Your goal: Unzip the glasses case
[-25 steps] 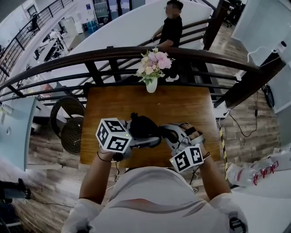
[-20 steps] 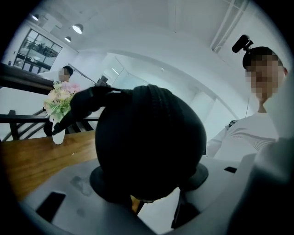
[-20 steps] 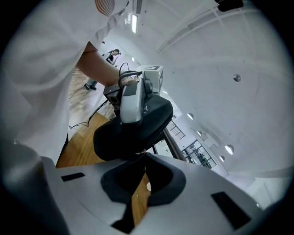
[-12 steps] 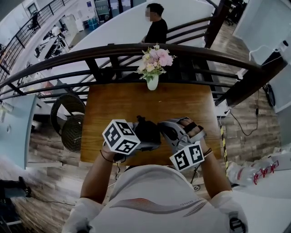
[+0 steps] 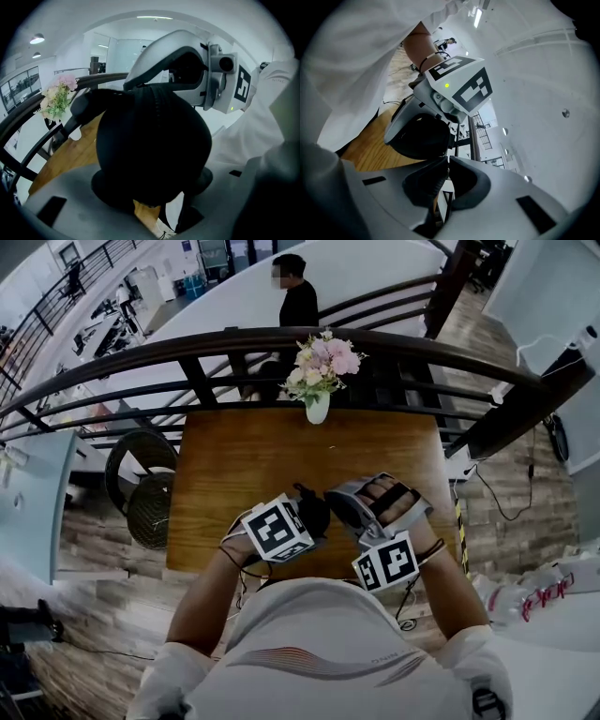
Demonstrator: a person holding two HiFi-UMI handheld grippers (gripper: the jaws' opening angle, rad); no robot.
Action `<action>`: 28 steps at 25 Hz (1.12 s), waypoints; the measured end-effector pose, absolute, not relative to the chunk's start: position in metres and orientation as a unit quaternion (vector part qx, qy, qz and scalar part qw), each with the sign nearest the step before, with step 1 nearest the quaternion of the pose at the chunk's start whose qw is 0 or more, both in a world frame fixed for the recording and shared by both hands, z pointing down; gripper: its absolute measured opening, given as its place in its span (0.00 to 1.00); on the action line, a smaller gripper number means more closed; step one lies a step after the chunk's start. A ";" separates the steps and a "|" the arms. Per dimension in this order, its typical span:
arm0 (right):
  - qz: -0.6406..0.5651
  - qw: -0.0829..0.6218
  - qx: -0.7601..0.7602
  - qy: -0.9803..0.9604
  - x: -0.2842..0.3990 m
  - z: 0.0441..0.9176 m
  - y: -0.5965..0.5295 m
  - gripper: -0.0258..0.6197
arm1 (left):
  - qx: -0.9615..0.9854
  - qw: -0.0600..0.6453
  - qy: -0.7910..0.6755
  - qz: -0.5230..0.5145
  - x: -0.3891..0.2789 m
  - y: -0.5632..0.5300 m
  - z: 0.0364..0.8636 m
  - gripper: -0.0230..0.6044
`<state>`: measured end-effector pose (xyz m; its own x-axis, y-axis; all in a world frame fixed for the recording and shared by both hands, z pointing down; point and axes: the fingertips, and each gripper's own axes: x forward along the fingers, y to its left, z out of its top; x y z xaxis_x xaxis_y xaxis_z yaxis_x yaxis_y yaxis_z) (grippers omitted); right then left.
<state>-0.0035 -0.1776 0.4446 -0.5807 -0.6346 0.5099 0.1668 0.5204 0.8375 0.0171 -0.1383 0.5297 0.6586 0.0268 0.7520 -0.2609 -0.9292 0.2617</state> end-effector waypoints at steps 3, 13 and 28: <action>-0.484 0.452 0.128 -0.739 -0.005 0.453 -0.174 0.14 | 0.878 0.155 -0.076 0.446 0.014 -0.142 0.544 0.45; -0.508 0.479 0.084 -0.711 -0.011 0.473 -0.160 0.15 | 0.839 0.176 -0.029 0.514 0.008 -0.121 0.577 0.45; -0.216 0.311 0.392 -0.838 0.047 0.422 -0.223 0.23 | 0.948 0.167 -0.241 0.126 0.006 -0.208 0.480 0.45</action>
<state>0.0472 -0.2229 0.4223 -0.4993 -0.7922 0.3510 -0.5236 0.5986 0.6062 0.0060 -0.2083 0.4800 0.8517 -0.4155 0.3193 -0.4996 -0.8277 0.2554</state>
